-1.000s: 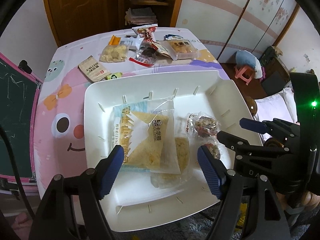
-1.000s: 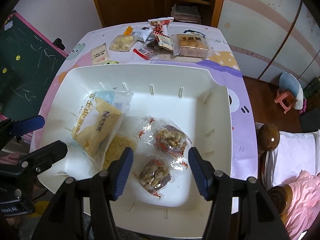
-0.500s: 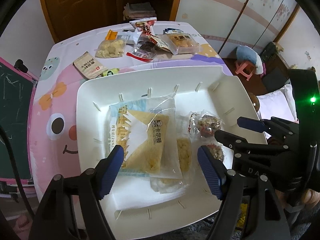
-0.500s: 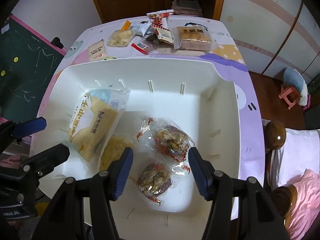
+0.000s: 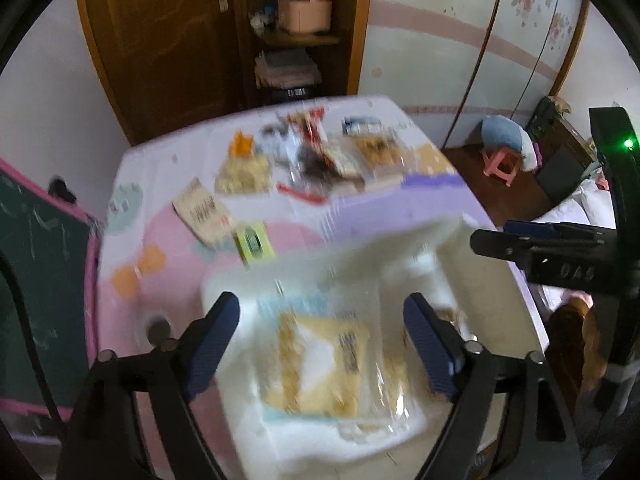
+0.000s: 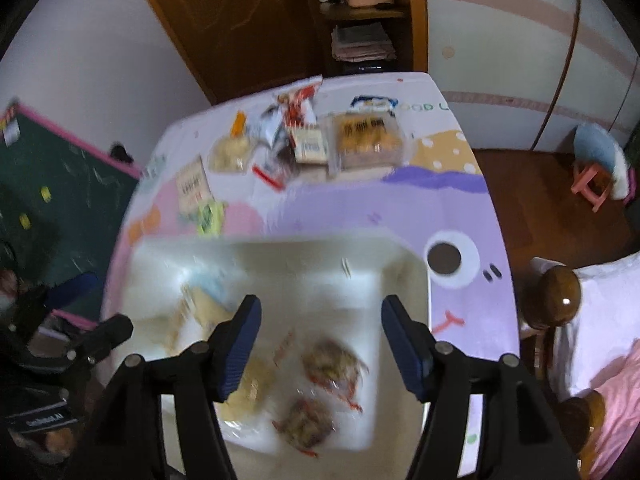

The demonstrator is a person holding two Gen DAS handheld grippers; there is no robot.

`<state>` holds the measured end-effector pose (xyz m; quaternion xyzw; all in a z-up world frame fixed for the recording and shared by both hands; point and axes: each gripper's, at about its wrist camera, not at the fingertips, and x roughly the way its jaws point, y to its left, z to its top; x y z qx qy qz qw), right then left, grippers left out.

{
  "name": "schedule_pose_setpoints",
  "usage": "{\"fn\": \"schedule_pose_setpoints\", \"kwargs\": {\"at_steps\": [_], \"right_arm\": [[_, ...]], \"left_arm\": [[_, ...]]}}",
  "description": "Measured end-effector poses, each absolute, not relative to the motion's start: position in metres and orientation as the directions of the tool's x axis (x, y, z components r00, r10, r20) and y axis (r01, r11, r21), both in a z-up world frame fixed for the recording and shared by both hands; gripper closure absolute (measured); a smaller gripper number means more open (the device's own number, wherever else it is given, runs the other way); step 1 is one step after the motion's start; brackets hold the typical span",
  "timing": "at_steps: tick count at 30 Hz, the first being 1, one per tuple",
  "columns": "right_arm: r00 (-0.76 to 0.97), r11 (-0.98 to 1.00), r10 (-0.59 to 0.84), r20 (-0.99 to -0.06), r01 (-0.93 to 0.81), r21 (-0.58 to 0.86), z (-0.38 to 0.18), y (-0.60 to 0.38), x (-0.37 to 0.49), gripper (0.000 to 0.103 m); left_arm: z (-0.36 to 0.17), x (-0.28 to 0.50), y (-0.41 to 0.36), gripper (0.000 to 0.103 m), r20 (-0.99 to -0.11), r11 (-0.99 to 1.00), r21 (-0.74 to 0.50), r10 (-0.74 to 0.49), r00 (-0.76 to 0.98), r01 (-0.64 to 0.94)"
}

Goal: Organize snacks
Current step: 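Move both tools back over the snack pile, then grasp a puffed snack bag with the left tool while the right tool grasps the dough ball box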

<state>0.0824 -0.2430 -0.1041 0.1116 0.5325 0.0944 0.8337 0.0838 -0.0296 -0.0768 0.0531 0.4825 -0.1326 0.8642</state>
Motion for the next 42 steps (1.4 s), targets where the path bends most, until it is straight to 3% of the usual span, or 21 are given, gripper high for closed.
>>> {"fn": "schedule_pose_setpoints", "kwargs": {"at_steps": [3, 5, 7, 10, 14, 17, 20, 24, 31, 42], "right_arm": [[0.489, 0.963, 0.249, -0.836, -0.032, 0.269, -0.084, -0.256, 0.106, 0.023], [0.538, 0.974, 0.208, -0.817, -0.034, 0.225, -0.072, -0.262, 0.122, 0.006], [0.588, 0.983, 0.167, -0.791, -0.039, 0.179, -0.06, -0.269, 0.141, 0.0], [0.627, 0.992, 0.119, -0.77, -0.042, 0.119, -0.051, -0.279, 0.176, 0.0], [0.606, 0.988, 0.147, -0.782, -0.051, 0.147, -0.057, -0.286, 0.218, 0.0], [0.534, 0.979, 0.201, -0.821, -0.081, 0.187, -0.076, -0.281, 0.246, 0.0], [0.493, 0.986, 0.168, -0.854, -0.098, 0.137, -0.102, -0.266, 0.266, 0.0], [0.42, 0.984, 0.175, -0.89, -0.094, 0.15, -0.136, -0.257, 0.285, 0.0], [0.304, 0.976, 0.215, -0.928, -0.045, 0.211, -0.193, -0.256, 0.307, 0.0], [0.228, 0.992, 0.096, -0.969, -0.106, 0.074, -0.235, -0.233, 0.316, 0.0]], "left_arm": [[-0.054, 0.106, -0.028, 0.014, -0.827, 0.958, -0.022, -0.179, 0.533, 0.287], [-0.04, 0.124, -0.027, 0.008, -0.813, 0.955, -0.011, -0.181, 0.553, 0.297], [-0.026, 0.147, -0.026, 0.008, -0.794, 0.955, 0.03, -0.156, 0.588, 0.294], [-0.016, 0.183, -0.025, 0.001, -0.779, 0.954, 0.077, -0.125, 0.615, 0.291], [-0.025, 0.234, -0.019, 0.001, -0.786, 0.961, 0.064, -0.118, 0.607, 0.269], [-0.051, 0.272, -0.014, 0.001, -0.813, 0.971, 0.032, -0.113, 0.571, 0.238], [-0.084, 0.304, -0.008, 0.001, -0.844, 0.981, 0.012, -0.094, 0.528, 0.193], [-0.13, 0.332, -0.004, 0.001, -0.868, 0.986, 0.06, -0.024, 0.495, 0.152], [-0.192, 0.356, 0.0, 0.001, -0.936, 0.992, -0.029, -0.071, 0.346, 0.125], [-0.234, 0.362, -0.001, 0.001, -0.957, 0.995, -0.037, -0.062, 0.285, 0.095]]}}
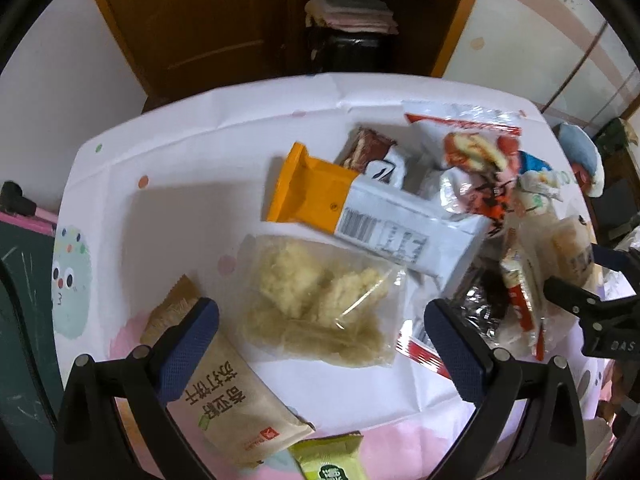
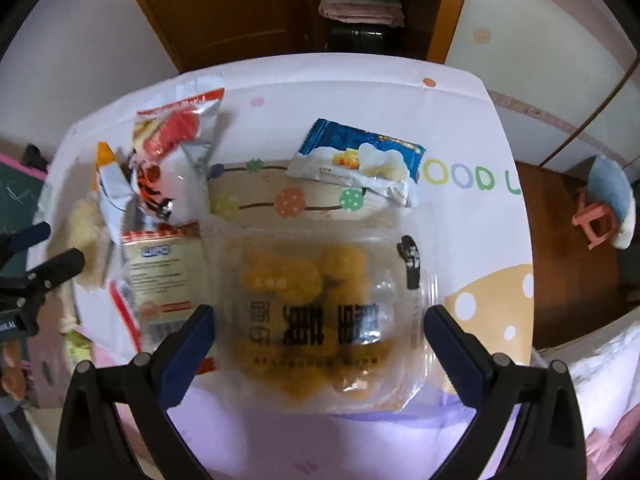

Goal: Organize snacks
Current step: 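Grasp a puffed snack bag with the left tool while the right tool grasps the dough ball box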

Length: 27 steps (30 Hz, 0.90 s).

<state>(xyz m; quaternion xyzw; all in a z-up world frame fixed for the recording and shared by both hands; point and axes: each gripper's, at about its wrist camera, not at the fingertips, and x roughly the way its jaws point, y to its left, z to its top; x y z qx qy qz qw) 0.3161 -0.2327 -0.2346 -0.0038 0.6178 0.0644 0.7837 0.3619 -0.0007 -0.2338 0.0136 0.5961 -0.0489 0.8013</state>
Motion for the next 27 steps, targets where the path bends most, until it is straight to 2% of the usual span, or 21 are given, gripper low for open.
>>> {"fn": "schedule_pose_setpoints", "kwargs": {"at_steps": [11, 15, 22, 24, 26, 27], "right_arm": [[0.209, 0.989, 0.102, -0.973, -0.126, 0.077, -0.237, -0.234, 0.322, 0.0], [0.202, 0.99, 0.083, -0.976, -0.131, 0.057, -0.236, -0.234, 0.322, 0.0], [0.185, 0.988, 0.07, -0.98, -0.146, 0.043, -0.24, -0.225, 0.32, 0.0], [0.174, 0.989, 0.073, -0.982, -0.142, 0.048, -0.24, -0.226, 0.321, 0.0], [0.173, 0.987, 0.071, -0.982, -0.156, 0.044, -0.239, -0.226, 0.321, 0.0], [0.176, 0.985, 0.066, -0.982, -0.167, 0.036, -0.239, -0.225, 0.32, 0.002]], "left_arm": [[-0.269, 0.372, 0.018, 0.001, -0.976, 0.991, -0.129, -0.12, 0.183, -0.038], [-0.272, 0.371, 0.017, 0.003, -0.977, 0.994, -0.109, -0.102, 0.188, -0.03], [-0.27, 0.367, 0.005, 0.016, -0.976, 0.998, -0.067, -0.061, 0.208, -0.021], [-0.268, 0.365, 0.003, 0.025, -0.974, 0.997, -0.071, -0.065, 0.219, -0.02], [-0.258, 0.366, 0.001, 0.037, -0.97, 0.996, -0.093, -0.086, 0.227, -0.019], [-0.255, 0.368, 0.003, 0.04, -0.968, 0.995, -0.101, -0.094, 0.232, -0.021]]}}
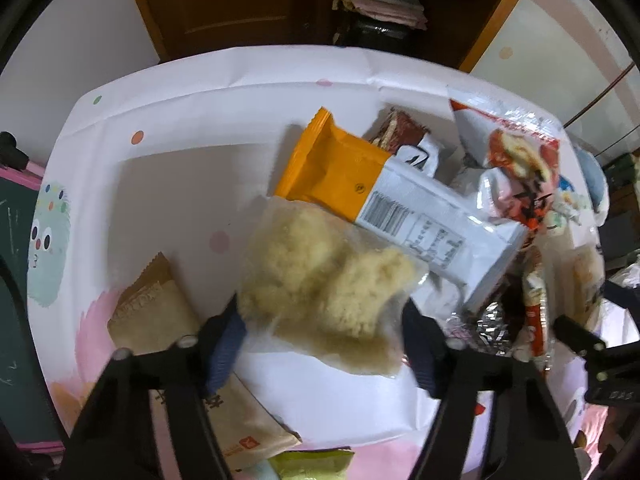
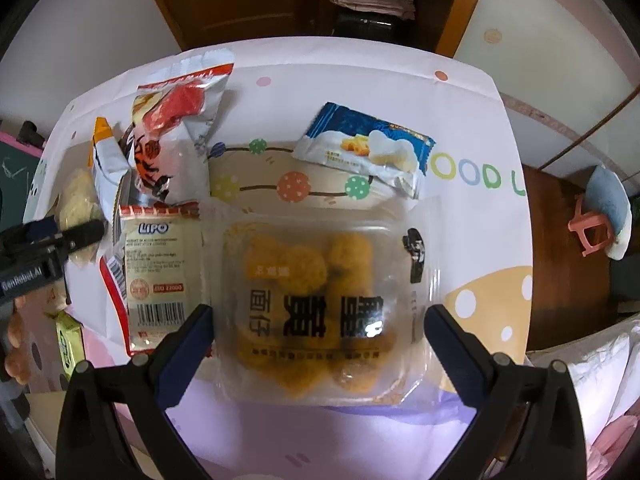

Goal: Organize snacks
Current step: 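Grasp a puffed snack bag with the left tool while the right tool grasps the dough ball box, then carry both items over the white tray and release them inside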

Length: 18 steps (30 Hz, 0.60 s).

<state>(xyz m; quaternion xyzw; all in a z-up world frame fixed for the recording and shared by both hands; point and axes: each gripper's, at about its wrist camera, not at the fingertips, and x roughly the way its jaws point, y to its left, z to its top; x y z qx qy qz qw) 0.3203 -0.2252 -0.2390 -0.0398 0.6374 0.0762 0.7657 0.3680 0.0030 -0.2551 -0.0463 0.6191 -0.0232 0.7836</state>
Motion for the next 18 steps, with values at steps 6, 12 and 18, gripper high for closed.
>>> {"fn": "schedule_pose_setpoints", "kwargs": {"at_steps": [6, 12, 18], "right_arm": [[0.222, 0.98, 0.087, -0.971, -0.196, 0.043, -0.225, -0.226, 0.303, 0.026], [0.247, 0.979, 0.147, -0.958, -0.178, 0.104, -0.215, -0.24, 0.285, 0.031], [0.333, 0.979, 0.19, -0.924, -0.139, 0.151, -0.19, -0.259, 0.26, 0.031]], "left_arm": [[-0.242, 0.358, 0.003, 0.046, -0.963, 0.994, -0.108, -0.097, 0.25, -0.033], [-0.219, 0.346, -0.003, 0.047, -0.947, 0.996, -0.089, -0.084, 0.311, 0.0], [-0.184, 0.324, 0.0, 0.047, -0.925, 0.992, -0.125, -0.128, 0.357, 0.031]]}}
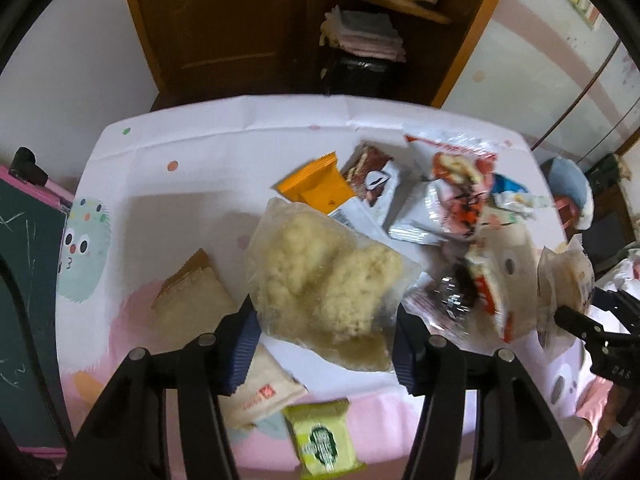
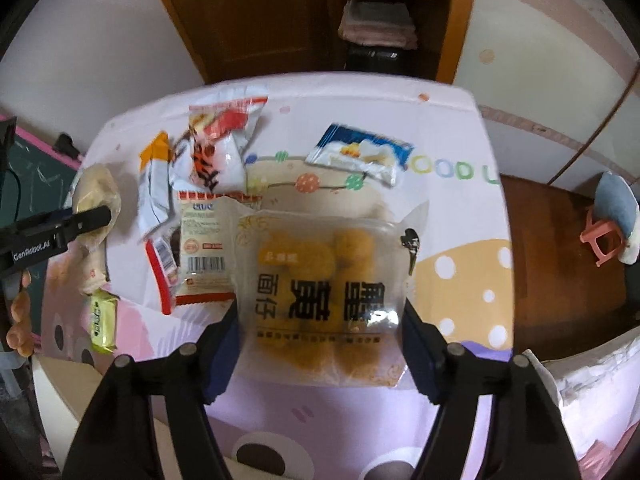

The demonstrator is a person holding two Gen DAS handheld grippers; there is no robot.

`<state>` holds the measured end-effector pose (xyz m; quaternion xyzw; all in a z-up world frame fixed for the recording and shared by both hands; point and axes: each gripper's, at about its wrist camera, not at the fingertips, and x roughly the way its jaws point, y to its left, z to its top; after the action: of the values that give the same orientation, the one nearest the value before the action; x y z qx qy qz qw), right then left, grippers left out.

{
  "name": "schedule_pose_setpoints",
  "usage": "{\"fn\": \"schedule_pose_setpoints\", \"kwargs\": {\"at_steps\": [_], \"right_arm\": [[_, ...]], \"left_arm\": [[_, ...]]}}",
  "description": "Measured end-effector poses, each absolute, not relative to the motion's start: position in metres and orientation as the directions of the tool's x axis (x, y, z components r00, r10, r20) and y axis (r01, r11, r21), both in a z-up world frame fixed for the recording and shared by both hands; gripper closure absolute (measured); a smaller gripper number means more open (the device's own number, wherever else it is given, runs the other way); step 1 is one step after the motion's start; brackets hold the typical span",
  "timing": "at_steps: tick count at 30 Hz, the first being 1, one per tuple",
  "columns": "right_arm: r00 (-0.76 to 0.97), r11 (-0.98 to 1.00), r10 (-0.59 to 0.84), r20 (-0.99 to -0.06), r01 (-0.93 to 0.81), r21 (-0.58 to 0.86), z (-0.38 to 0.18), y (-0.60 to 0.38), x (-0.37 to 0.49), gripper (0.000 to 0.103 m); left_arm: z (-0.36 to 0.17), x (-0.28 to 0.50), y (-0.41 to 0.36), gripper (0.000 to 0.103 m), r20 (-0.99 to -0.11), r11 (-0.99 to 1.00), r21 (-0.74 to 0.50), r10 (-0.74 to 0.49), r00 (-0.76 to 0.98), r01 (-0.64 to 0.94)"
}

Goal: Organize snacks
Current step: 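Carry both items over the white tray and release them inside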

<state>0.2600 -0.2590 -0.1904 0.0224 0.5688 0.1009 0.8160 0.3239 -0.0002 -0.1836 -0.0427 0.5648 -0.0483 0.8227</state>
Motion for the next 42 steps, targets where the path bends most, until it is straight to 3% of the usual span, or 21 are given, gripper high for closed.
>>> {"fn": "schedule_pose_setpoints", "kwargs": {"at_steps": [8, 18, 22, 26, 35, 42], "right_arm": [[0.46, 0.977, 0.211, -0.862, -0.073, 0.201, -0.14, -0.274, 0.213, 0.031], [0.632, 0.957, 0.289, -0.719, -0.192, 0.216, -0.036, -0.247, 0.088, 0.028], [0.663, 0.945, 0.326, -0.674, -0.222, 0.239, -0.019, -0.234, 0.038, 0.026], [0.667, 0.926, 0.373, -0.645, -0.226, 0.301, -0.028, -0.221, -0.002, 0.025], [0.512, 0.935, 0.354, -0.783, -0.225, 0.276, -0.082, -0.191, -0.015, 0.024], [0.417, 0.948, 0.305, -0.856, -0.222, 0.229, -0.105, -0.176, -0.022, 0.016]], "left_arm": [[-0.118, 0.275, 0.012, 0.047, -0.871, 0.971, -0.217, -0.238, 0.43, 0.099], [-0.025, 0.135, 0.015, 0.047, -0.751, 0.913, -0.309, -0.406, 0.521, 0.265], [-0.014, 0.081, 0.016, 0.047, -0.706, 0.902, -0.316, -0.431, 0.562, 0.295], [-0.025, 0.033, 0.017, 0.047, -0.665, 0.927, -0.266, -0.376, 0.646, 0.265], [-0.089, 0.004, 0.005, 0.047, -0.784, 0.955, -0.198, -0.289, 0.549, 0.219], [-0.115, 0.005, -0.002, 0.042, -0.829, 0.95, -0.228, -0.305, 0.469, 0.215]]}}
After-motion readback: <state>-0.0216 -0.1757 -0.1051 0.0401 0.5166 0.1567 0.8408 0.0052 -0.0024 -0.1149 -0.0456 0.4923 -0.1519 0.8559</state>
